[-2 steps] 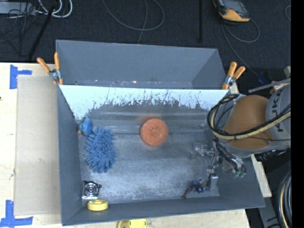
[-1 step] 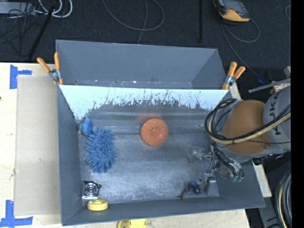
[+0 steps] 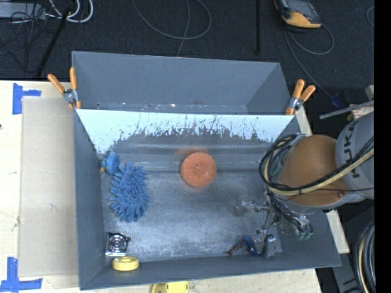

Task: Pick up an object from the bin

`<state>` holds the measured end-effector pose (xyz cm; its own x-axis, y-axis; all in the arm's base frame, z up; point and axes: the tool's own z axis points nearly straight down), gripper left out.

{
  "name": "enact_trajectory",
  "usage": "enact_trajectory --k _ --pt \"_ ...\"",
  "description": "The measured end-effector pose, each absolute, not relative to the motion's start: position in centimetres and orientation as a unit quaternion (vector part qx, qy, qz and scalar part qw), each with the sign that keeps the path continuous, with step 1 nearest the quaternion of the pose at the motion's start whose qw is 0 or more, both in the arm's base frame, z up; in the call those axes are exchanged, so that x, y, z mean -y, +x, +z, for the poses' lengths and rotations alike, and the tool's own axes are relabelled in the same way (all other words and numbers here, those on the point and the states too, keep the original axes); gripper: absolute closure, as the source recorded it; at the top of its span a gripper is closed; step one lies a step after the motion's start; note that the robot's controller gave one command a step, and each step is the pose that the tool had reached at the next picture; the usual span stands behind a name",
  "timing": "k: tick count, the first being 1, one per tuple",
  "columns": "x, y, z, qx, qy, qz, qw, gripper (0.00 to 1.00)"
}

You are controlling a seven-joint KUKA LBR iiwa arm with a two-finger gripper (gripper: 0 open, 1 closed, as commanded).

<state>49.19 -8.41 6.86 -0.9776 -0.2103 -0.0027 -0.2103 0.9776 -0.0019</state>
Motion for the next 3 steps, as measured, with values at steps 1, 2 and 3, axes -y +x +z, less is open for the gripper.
enact_trajectory --k 1,2,3 --pt "6.5 48.9 7.0 -0.992 -0.127 0.0 0.0 1.0" --pt "6.5 48.9 7.0 -0.992 -0.127 0.0 0.0 1.0" --pt "8.4 48.0 16.3 -0.994 -0.111 0.0 0.0 1.0"
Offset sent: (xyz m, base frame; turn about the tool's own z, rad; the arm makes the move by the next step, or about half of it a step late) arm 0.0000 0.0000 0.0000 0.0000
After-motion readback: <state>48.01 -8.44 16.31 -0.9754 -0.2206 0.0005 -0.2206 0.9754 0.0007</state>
